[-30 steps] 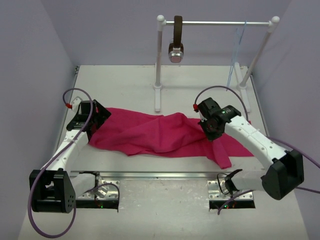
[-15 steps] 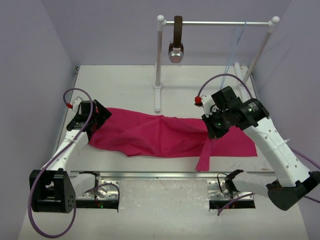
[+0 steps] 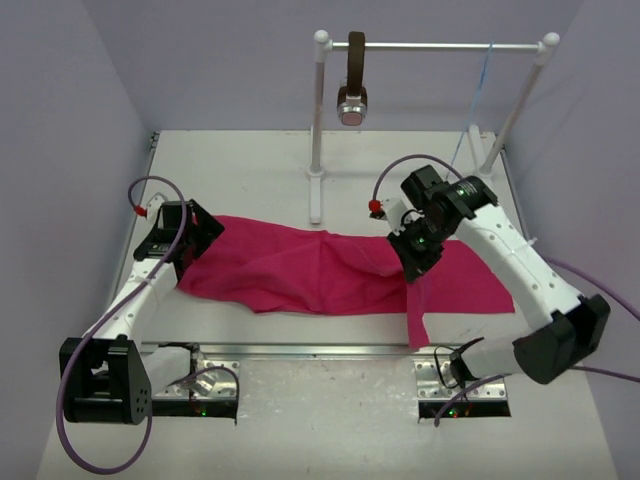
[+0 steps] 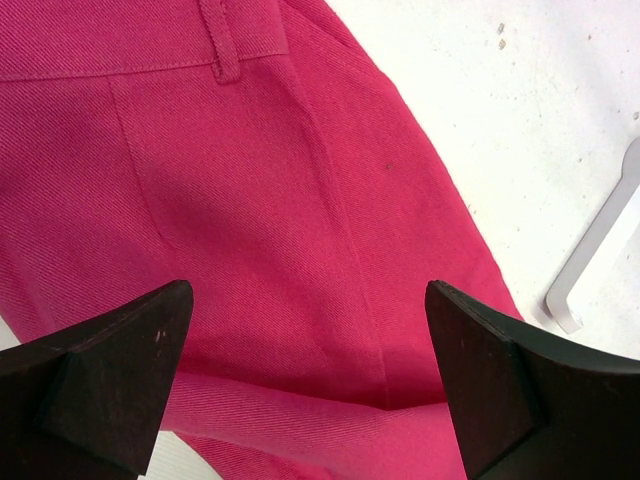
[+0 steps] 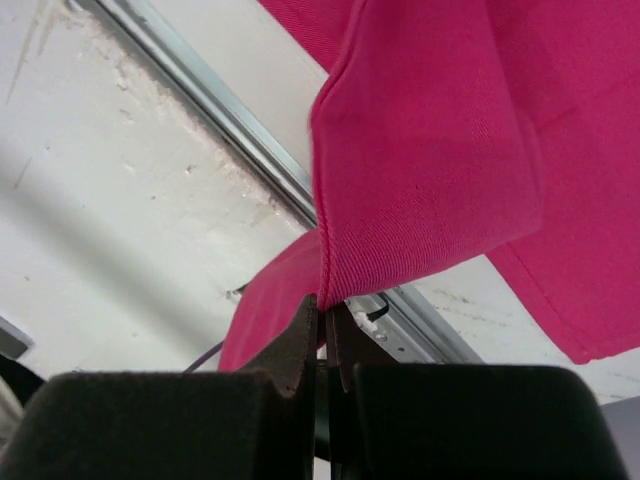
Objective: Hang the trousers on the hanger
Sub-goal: Fold the trousers at the center of the board.
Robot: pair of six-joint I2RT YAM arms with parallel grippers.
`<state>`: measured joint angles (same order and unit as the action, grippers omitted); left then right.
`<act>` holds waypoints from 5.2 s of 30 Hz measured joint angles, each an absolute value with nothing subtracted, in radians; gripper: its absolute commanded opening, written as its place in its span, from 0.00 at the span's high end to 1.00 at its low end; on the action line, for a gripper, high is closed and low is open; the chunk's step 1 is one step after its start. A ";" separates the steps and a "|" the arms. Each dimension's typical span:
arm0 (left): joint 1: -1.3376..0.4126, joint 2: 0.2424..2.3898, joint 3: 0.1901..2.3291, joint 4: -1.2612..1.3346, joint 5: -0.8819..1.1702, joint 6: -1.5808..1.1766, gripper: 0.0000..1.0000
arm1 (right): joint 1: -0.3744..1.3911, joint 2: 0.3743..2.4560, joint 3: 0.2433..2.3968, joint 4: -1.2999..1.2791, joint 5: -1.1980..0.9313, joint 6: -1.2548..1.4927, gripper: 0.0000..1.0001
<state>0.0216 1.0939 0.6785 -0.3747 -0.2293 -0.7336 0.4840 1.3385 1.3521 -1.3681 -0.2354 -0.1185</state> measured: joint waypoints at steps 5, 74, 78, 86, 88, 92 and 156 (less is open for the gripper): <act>0.022 1.128 0.679 -0.374 -0.226 -0.737 0.00 | 0.300 1.533 1.392 -1.327 -0.240 -0.128 1.00; 0.022 1.102 0.631 -0.339 -0.220 -0.730 0.00 | 0.592 1.722 0.947 -0.536 0.229 0.301 0.84; 0.022 1.110 0.631 -0.337 -0.217 -0.730 0.00 | 0.593 1.722 0.947 -0.539 0.224 0.299 0.98; 0.022 1.116 0.631 -0.332 -0.213 -0.726 0.00 | 0.598 1.724 0.947 -0.543 0.230 0.299 1.00; 0.022 1.117 0.631 -0.333 -0.212 -0.725 0.00 | 0.599 1.721 0.948 -0.551 0.236 0.298 1.00; 0.022 1.118 0.631 -0.333 -0.212 -0.721 0.00 | 0.589 1.644 0.948 -0.596 0.263 0.286 1.00; 0.022 1.106 0.597 -0.309 -0.171 -0.711 0.00 | 0.627 1.707 0.923 -0.586 0.648 0.521 1.00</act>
<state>0.0216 1.1064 0.5972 -0.3092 -0.1711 -0.7109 0.6272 1.7067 0.9234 -0.5859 0.6480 0.5207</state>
